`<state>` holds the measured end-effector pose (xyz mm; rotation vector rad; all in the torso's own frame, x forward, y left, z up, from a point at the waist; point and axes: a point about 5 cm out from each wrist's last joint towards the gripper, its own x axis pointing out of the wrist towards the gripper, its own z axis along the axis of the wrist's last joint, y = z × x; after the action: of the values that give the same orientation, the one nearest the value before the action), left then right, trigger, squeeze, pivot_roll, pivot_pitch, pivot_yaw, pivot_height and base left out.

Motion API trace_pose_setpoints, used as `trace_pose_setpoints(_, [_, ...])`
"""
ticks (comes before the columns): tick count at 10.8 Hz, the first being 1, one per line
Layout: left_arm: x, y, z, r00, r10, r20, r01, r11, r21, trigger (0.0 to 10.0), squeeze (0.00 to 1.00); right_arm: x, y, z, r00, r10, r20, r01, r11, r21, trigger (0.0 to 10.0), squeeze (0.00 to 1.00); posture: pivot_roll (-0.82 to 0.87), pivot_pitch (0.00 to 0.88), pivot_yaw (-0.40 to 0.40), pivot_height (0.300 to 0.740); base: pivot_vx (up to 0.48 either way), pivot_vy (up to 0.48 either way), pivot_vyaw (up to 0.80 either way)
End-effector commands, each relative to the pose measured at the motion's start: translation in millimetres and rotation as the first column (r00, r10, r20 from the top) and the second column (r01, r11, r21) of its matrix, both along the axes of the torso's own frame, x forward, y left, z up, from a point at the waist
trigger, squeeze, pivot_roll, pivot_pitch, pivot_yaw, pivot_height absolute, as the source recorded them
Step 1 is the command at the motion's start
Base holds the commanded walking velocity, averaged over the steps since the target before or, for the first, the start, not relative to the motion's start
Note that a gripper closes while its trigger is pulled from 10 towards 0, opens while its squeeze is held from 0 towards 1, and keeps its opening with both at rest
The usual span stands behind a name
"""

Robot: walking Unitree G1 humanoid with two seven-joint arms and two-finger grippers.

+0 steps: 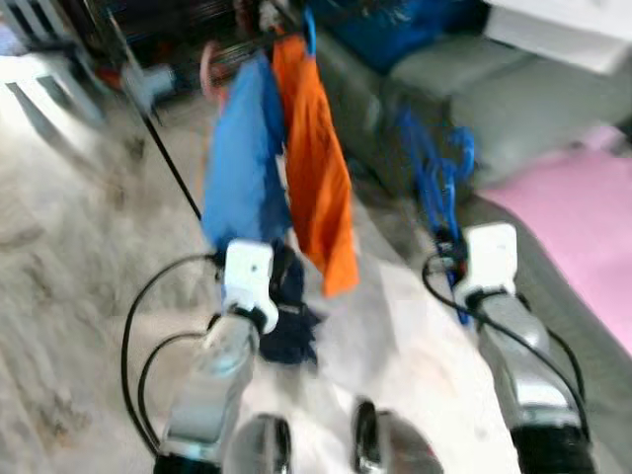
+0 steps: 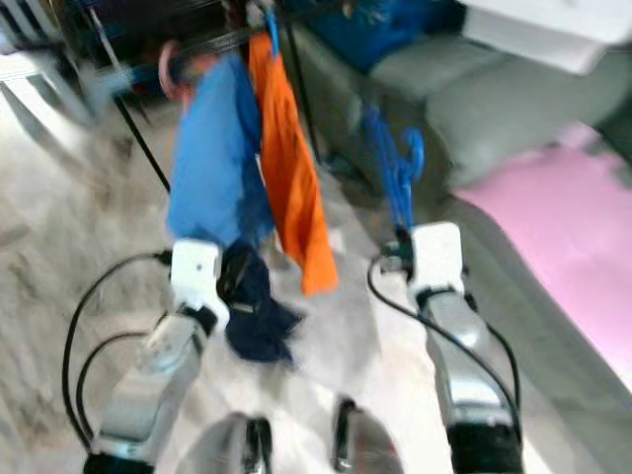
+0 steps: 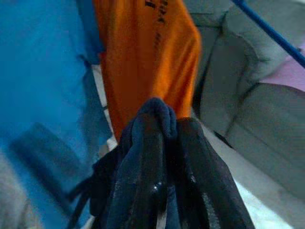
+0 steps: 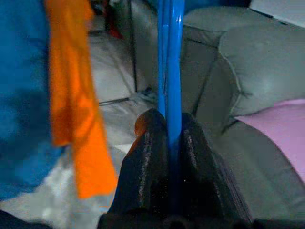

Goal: Hang hanger

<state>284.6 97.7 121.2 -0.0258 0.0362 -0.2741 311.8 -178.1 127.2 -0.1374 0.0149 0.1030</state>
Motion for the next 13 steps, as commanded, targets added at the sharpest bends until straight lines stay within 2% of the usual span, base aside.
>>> trace_pose_setpoints(1, [-2.3,3.6,-1,1.000,0.021,0.007,-0.021,1.000,0.005,10.0,0.00,-0.2,9.5,5,0.999,0.048,0.008,-0.048,0.999,0.003,10.0,0.00,-0.08,0.239,0.050,0.740,-0.409,0.000,0.00])
trace_pose_setpoints(2, [0.4,4.5,0,1.000,0.008,0.027,-0.008,1.000,0.030,10.0,0.00,-0.8,18.0,4,0.995,0.097,0.000,-0.097,0.994,-0.041,10.0,0.00,-0.08,0.229,0.051,0.740,-0.401,0.000,0.00])
trace_pose_setpoints(3, [6.5,8.5,4,0.999,0.001,0.049,-0.004,0.998,0.056,10.0,0.00,-2.7,18.0,2,0.992,0.122,-0.023,-0.123,0.990,-0.066,10.0,0.00,-0.08,0.219,0.056,0.740,-0.322,0.000,0.00])
trace_pose_setpoints(4, [13.2,14.9,7,0.998,-0.020,0.062,0.015,0.996,0.083,10.0,0.00,-3.9,11.2,0,0.992,0.114,-0.054,-0.117,0.991,-0.057,10.0,0.00,-0.08,0.211,0.066,0.740,0.000,0.000,0.00])
trace_pose_setpoints(6, [15.8,22.3,7,0.988,-0.140,0.063,0.128,0.978,0.164,10.0,0.00,-2.4,7.9,-2,0.989,0.111,-0.093,-0.115,0.993,-0.038,10.0,0.00,-0.07,0.201,0.086,0.740,0.000,0.000,0.00])
trace_pose_setpoints(7, [18.5,24.0,8,0.976,-0.206,0.067,0.187,0.958,0.219,10.0,0.00,-1.3,9.8,-4,0.987,0.114,-0.109,-0.119,0.992,-0.039,10.0,0.00,-0.06,0.201,0.090,0.740,0.000,0.000,0.00])
trace_pose_setpoints(8, [18.9,18.4,12,0.956,-0.279,0.089,0.249,0.935,0.253,10.0,0.00,-2.8,22.2,-3,0.984,0.142,-0.106,-0.145,0.989,-0.023,10.0,0.00,-0.05,0.209,0.099,0.740,0.000,0.000,0.00])
trace_pose_setpoints(9, [12.8,13.6,9,0.943,-0.324,0.081,0.296,0.923,0.246,10.0,0.00,-6.6,29.7,-3,0.983,0.160,-0.094,-0.162,0.987,-0.015,10.0,0.00,-0.05,0.209,0.099,0.740,0.000,0.000,0.00])
trace_pose_setpoints(10, [0.2,4.5,2,0.913,-0.405,0.041,0.391,0.900,0.193,10.0,0.00,-12.8,35.8,-8,0.974,0.195,-0.116,-0.194,0.981,0.020,10.0,0.00,-0.05,0.205,0.086,0.740,0.000,0.000,0.00])
trace_pose_setpoints(11, [-14.5,-6.8,1,0.894,-0.442,0.076,0.423,0.886,0.189,10.0,0.00,-20.3,37.8,-13,0.978,0.179,-0.110,-0.175,0.984,0.040,10.0,0.00,-0.05,0.202,0.065,0.740,0.000,0.000,0.00])
trace_pose_setpoints(12, [-17.6,-8.0,-2,0.901,-0.430,0.065,0.415,0.894,0.168,10.0,0.00,-23.0,36.9,-14,0.983,0.147,-0.109,-0.144,0.989,0.043,10.0,0.00,-0.05,0.202,0.053,0.740,0.000,0.000,0.00])
trace_pose_setpoints(13, [-14.4,-8.2,-15,0.954,-0.295,-0.046,0.297,0.953,0.051,10.0,0.00,-23.6,32.1,-16,0.996,0.044,-0.083,-0.042,0.999,0.018,10.0,0.00,-0.05,0.202,0.042,0.740,0.000,0.000,0.00])
